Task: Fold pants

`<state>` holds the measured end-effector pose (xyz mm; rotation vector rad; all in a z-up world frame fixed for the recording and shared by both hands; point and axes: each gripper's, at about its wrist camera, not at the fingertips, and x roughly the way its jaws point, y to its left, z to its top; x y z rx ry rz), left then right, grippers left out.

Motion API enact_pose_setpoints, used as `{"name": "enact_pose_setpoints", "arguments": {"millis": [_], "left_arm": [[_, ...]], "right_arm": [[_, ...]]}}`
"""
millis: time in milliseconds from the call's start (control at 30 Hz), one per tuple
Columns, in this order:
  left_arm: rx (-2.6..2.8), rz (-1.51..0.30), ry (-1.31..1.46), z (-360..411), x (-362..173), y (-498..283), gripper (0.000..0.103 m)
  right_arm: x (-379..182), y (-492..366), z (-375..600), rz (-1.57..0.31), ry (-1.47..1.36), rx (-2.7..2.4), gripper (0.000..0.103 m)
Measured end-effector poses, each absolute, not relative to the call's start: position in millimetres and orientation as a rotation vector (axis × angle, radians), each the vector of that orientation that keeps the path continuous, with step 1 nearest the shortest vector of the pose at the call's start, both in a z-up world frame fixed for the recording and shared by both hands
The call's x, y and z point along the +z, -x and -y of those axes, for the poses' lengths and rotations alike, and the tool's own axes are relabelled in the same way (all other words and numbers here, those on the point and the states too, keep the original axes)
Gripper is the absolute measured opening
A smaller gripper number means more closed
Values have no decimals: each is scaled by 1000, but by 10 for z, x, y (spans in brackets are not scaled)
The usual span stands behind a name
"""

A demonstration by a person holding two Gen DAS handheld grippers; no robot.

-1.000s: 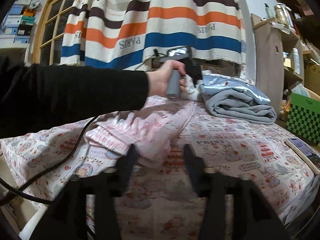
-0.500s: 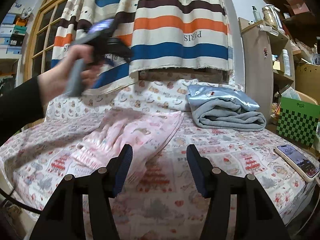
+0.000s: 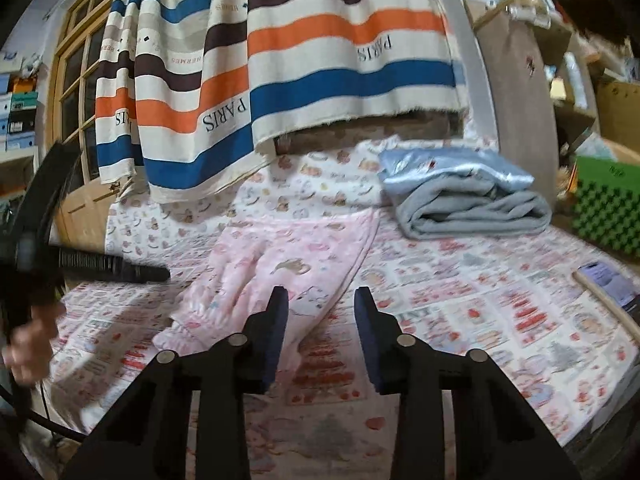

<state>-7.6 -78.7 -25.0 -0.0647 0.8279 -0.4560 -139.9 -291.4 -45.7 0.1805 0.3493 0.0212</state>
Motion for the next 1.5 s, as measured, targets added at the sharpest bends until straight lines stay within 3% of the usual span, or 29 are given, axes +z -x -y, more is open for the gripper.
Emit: {"name": "enact_pose_setpoints", "arguments": {"millis": [433, 633, 1000, 1100, 1167, 1400, 1433, 1500], "left_arm": [[-497, -818, 143, 772, -389, 345, 31], [-468, -781, 10, 845, -348, 570, 31], [-377, -792, -84, 980, -507, 286, 35], [-392, -784, -71, 969, -473, 270, 29], [-409, -773, -62, 978, -472, 288, 5], [-400, -752, -41, 925, -500, 424, 4], [-399, -751, -36, 917, -500, 438, 4], [-394, -749, -26, 895, -506, 472, 4]], "right_arm": [[-620, 1237, 2785, -436, -207, 70, 36], [-616, 1214, 2848, -432, -219, 57, 36], [-610, 1287, 2761, -424, -192, 58, 36], [-603, 1289, 2752, -423, -184, 57, 36], [-602, 1269, 2725, -424, -175, 53, 36], [-642, 1137, 2722, -462, -209, 55, 36], [-653, 1126, 2724, -465, -210, 42, 34], [-686, 1104, 2727, -486, -214, 25, 8]]}}
